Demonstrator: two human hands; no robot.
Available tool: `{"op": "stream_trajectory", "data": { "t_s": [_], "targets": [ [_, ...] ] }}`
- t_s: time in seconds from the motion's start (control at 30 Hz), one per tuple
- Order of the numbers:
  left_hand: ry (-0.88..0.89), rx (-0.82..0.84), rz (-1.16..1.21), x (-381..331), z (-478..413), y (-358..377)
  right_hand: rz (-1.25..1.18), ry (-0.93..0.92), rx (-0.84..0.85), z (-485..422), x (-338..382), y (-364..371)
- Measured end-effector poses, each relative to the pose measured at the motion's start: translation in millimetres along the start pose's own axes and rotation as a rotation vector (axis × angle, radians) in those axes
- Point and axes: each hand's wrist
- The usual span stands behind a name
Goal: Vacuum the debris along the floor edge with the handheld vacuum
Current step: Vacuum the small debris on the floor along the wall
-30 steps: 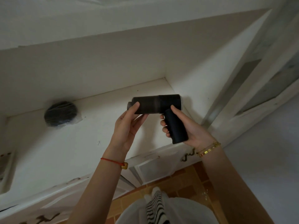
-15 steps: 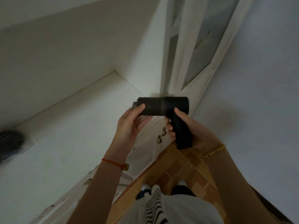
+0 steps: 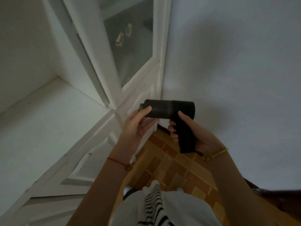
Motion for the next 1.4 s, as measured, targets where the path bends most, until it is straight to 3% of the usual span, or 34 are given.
{"op": "stream_trajectory", "data": {
  "t_s": [0.37, 0.7, 1.4],
  "targets": [
    [-0.058, 0.012, 0.034, 85.3, -3.4, 111.2, 0.003, 0.012, -0.022, 82.6, 20.8, -113.9],
    [-0.076, 0.024, -0.005, 123.0, -18.0, 162.6, -0.022, 0.003, -0.046, 107.3, 34.3, -175.1],
    [-0.147, 0.010, 0.035, 123.5, -59.6, 163.2, -0.136, -0.022, -0.045, 81.4, 43.4, -193.3]
  ]
}}
Point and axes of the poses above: each hand's wrist, its own z-axis away from the middle knuckle, its own y-axis out of the palm, x = y × z, and after that the axes turned 4 degrees about y, right-handed
